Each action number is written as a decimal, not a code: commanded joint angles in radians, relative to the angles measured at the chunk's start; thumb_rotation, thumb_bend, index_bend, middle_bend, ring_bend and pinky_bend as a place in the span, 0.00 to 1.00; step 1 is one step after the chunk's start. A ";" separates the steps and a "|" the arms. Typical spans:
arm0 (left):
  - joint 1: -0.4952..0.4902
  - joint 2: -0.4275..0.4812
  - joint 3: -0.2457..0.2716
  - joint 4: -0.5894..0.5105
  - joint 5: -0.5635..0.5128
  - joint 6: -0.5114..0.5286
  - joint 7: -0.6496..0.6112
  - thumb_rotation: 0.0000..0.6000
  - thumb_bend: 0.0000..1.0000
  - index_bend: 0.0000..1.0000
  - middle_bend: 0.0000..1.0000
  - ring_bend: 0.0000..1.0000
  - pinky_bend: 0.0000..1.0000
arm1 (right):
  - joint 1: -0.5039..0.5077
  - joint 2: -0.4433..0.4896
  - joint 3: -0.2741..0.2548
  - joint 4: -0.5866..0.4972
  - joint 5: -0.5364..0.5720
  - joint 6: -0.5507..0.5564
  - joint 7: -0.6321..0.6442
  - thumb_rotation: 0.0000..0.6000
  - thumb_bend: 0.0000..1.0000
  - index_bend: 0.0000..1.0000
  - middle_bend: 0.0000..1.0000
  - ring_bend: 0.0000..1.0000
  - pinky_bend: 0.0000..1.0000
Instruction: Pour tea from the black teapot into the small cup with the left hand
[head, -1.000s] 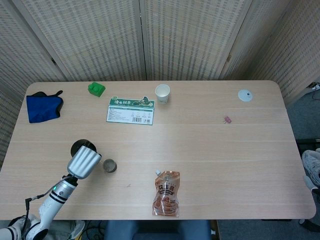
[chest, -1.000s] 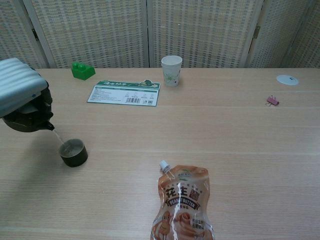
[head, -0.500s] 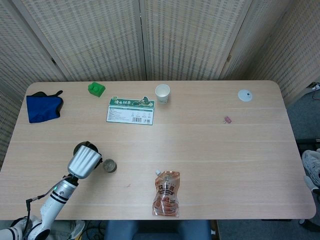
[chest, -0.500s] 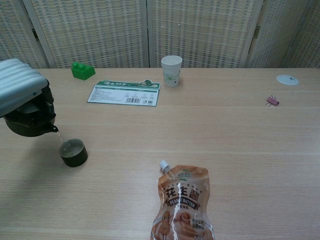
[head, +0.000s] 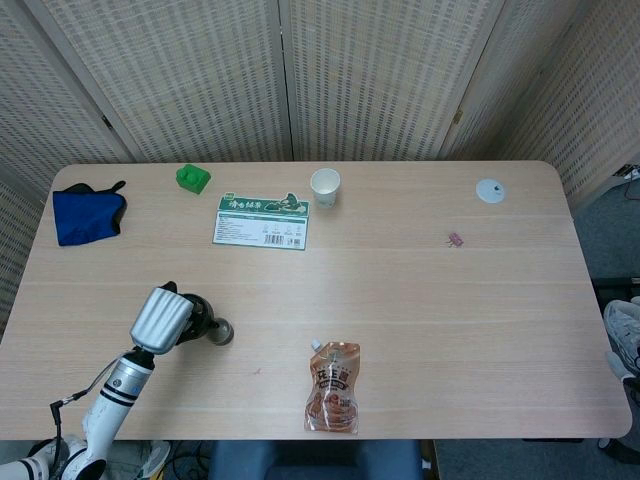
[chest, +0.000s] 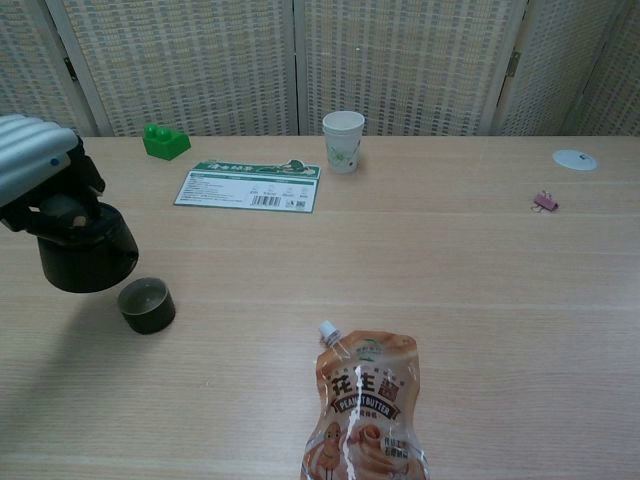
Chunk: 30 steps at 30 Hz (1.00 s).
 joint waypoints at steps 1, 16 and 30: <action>0.006 0.001 -0.024 -0.011 -0.020 0.019 -0.081 0.88 0.43 1.00 1.00 1.00 0.57 | 0.000 0.000 0.000 -0.001 0.001 0.000 -0.001 1.00 0.19 0.30 0.26 0.22 0.25; 0.012 0.031 -0.082 -0.045 -0.172 -0.061 -0.330 0.71 0.41 1.00 1.00 0.99 0.57 | 0.003 -0.003 0.001 0.005 0.004 -0.007 0.002 1.00 0.19 0.30 0.26 0.22 0.25; -0.010 0.010 -0.122 0.070 -0.283 -0.145 -0.338 0.37 0.23 1.00 1.00 0.99 0.57 | 0.005 -0.005 0.002 0.007 0.010 -0.013 0.002 1.00 0.19 0.30 0.26 0.22 0.25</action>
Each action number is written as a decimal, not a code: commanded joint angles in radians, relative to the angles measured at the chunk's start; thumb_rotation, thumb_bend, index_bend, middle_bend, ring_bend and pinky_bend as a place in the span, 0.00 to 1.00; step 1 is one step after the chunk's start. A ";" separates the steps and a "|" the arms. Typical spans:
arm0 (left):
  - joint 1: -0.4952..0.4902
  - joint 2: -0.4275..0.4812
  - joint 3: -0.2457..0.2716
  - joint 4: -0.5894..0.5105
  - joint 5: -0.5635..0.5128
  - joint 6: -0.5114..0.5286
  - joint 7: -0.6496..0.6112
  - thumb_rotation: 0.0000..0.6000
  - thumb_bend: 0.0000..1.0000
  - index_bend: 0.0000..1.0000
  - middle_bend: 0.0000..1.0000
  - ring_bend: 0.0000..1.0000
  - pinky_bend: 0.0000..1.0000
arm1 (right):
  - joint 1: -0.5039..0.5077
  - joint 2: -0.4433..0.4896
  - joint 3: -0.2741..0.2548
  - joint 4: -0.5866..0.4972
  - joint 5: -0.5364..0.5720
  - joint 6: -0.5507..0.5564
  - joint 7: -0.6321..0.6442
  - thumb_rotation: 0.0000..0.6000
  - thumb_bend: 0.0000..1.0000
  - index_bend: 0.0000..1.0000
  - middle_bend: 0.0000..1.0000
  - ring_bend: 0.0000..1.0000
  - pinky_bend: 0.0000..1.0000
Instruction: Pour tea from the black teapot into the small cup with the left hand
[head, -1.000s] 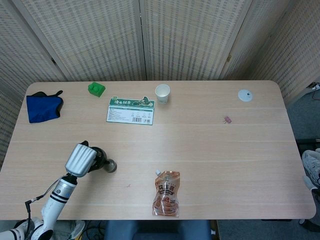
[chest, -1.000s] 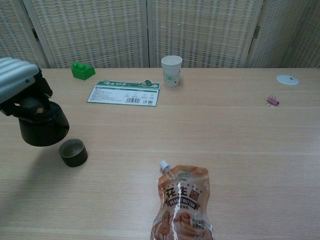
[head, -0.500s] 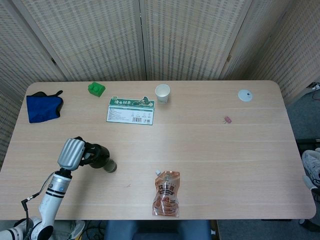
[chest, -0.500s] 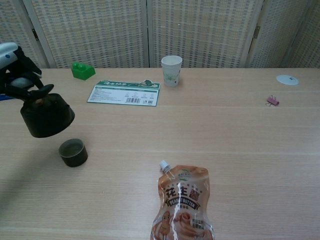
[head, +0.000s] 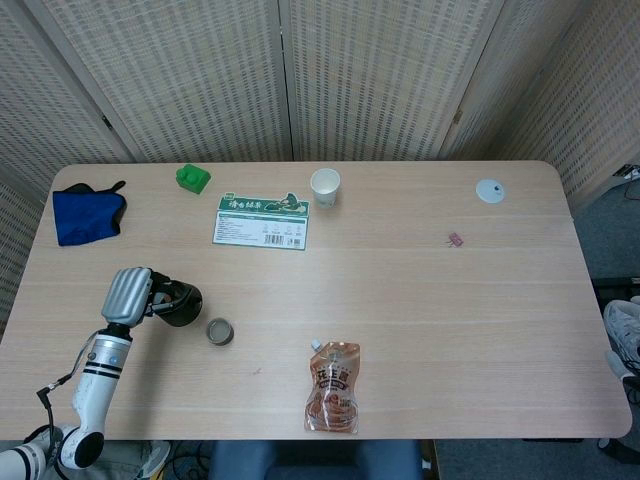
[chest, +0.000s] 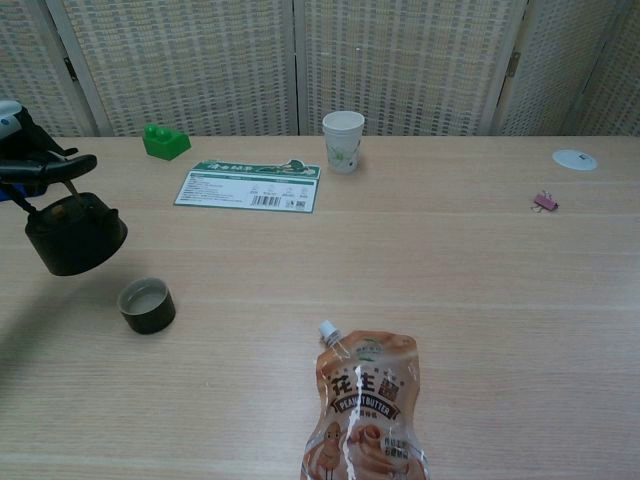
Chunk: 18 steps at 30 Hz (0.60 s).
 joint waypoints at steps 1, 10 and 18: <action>-0.008 -0.010 -0.003 0.035 -0.006 -0.010 0.010 0.34 0.22 1.00 1.00 0.99 0.57 | 0.001 -0.001 0.000 0.000 0.001 -0.002 -0.001 1.00 0.19 0.30 0.26 0.22 0.25; -0.021 -0.038 0.013 0.131 -0.018 -0.046 0.059 0.23 0.19 1.00 1.00 0.97 0.57 | 0.004 0.000 0.001 -0.002 0.004 -0.008 -0.004 1.00 0.19 0.30 0.26 0.22 0.25; -0.023 -0.050 0.021 0.159 -0.019 -0.059 0.064 0.23 0.18 1.00 1.00 0.96 0.40 | 0.005 -0.002 0.000 -0.004 0.007 -0.012 -0.008 1.00 0.19 0.30 0.26 0.22 0.25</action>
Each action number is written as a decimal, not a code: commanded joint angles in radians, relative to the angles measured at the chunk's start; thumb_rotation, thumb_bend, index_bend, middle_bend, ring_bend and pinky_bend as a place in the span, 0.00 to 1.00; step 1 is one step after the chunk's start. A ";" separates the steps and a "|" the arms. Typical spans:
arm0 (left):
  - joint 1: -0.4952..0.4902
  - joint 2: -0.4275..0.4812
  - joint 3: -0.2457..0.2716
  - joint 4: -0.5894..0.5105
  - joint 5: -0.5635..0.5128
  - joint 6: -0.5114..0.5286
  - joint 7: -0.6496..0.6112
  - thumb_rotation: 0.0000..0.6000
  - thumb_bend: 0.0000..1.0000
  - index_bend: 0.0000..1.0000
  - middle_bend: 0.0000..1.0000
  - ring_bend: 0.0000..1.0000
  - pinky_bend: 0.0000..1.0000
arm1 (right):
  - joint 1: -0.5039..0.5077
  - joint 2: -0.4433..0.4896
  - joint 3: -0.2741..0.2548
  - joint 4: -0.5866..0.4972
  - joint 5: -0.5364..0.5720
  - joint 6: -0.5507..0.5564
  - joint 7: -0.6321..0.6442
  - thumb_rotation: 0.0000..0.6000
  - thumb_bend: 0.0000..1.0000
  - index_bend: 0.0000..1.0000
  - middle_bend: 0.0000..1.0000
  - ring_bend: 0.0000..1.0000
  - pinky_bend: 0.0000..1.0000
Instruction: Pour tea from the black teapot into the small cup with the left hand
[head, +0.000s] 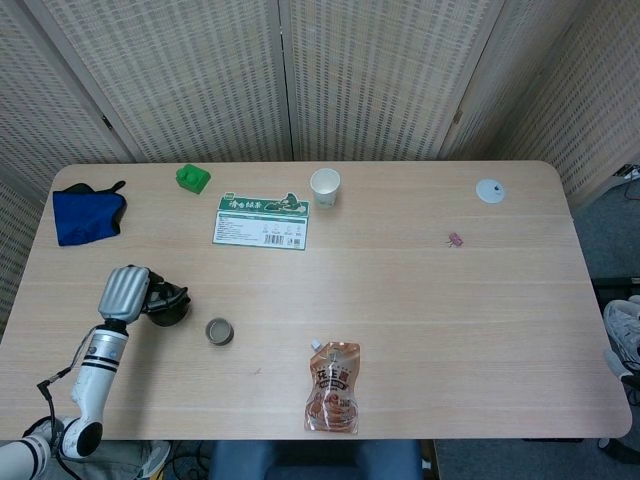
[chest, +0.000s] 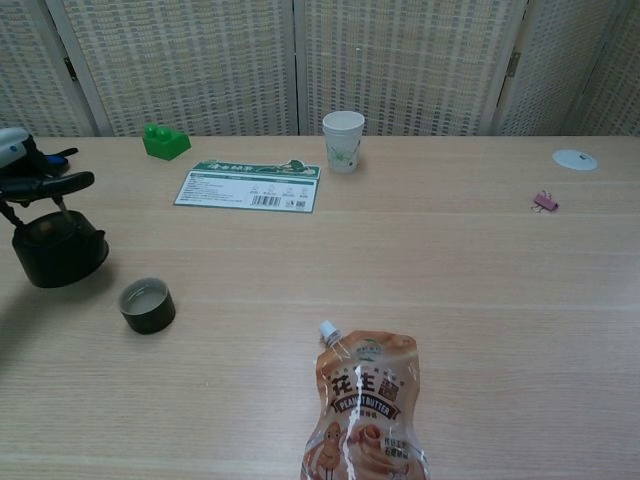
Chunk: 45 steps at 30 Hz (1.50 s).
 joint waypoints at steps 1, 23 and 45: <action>-0.001 -0.002 0.001 0.003 0.001 -0.001 0.001 0.22 0.18 1.00 1.00 0.96 0.38 | 0.001 -0.001 0.000 0.000 0.000 -0.002 -0.001 1.00 0.19 0.30 0.26 0.22 0.25; -0.002 -0.040 0.021 0.088 0.000 -0.032 0.010 0.23 0.18 1.00 1.00 0.92 0.25 | 0.005 0.000 0.001 -0.006 0.006 -0.009 -0.010 1.00 0.19 0.30 0.26 0.22 0.25; 0.015 -0.029 0.039 0.076 0.004 -0.047 0.025 0.14 0.17 0.56 0.57 0.47 0.22 | 0.008 0.000 0.001 -0.011 0.005 -0.011 -0.015 1.00 0.19 0.30 0.26 0.22 0.25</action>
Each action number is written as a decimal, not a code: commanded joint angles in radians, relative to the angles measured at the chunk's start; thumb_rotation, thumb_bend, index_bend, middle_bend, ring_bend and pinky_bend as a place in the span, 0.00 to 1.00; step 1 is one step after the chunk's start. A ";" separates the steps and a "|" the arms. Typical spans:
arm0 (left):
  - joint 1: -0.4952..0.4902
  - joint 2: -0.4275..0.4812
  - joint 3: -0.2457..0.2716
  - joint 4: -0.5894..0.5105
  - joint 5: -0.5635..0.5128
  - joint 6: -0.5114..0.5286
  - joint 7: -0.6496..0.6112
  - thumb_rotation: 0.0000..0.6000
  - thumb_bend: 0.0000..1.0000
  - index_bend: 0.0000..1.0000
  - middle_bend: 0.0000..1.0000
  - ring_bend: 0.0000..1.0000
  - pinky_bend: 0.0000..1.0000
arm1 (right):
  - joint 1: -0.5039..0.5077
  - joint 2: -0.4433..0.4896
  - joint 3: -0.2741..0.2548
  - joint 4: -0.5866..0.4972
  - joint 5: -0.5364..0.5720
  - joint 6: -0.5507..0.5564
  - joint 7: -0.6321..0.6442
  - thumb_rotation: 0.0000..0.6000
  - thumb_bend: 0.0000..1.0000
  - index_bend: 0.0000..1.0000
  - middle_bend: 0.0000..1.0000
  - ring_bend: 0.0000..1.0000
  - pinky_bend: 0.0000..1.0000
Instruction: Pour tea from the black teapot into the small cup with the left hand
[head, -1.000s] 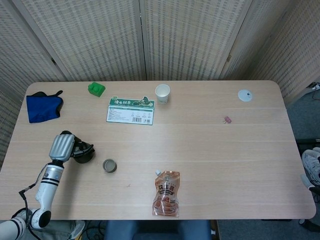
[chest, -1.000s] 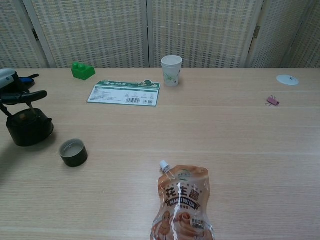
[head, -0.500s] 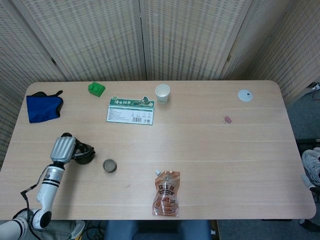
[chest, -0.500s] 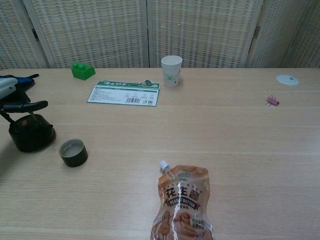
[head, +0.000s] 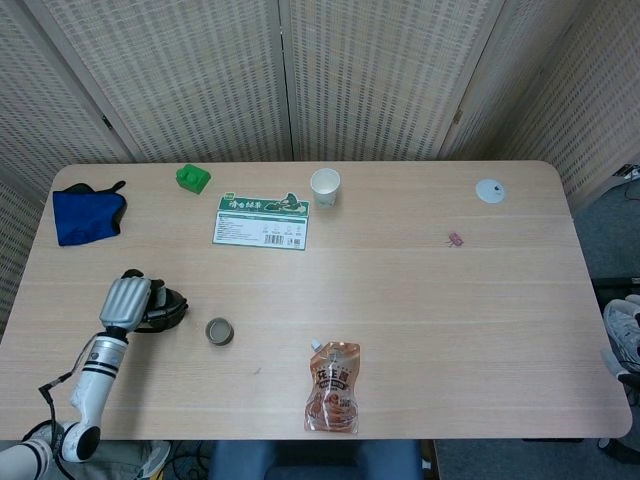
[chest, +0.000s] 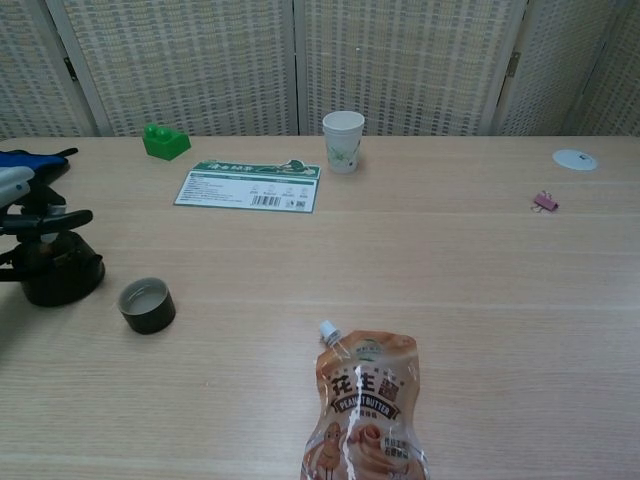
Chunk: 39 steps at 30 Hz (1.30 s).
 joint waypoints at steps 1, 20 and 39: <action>0.004 0.013 -0.001 -0.021 -0.001 0.002 -0.002 0.14 0.17 0.53 0.53 0.43 0.21 | 0.001 0.000 0.000 0.000 0.000 -0.001 0.000 1.00 0.19 0.30 0.26 0.22 0.25; 0.135 0.173 -0.014 -0.378 -0.018 0.220 0.109 0.82 0.17 0.42 0.39 0.33 0.16 | 0.024 -0.009 -0.034 0.018 -0.057 -0.047 0.018 1.00 0.19 0.30 0.26 0.22 0.25; 0.296 0.283 0.075 -0.647 0.081 0.433 0.239 0.82 0.17 0.43 0.39 0.33 0.16 | 0.044 -0.090 -0.073 0.026 -0.123 -0.067 -0.043 1.00 0.19 0.30 0.26 0.22 0.25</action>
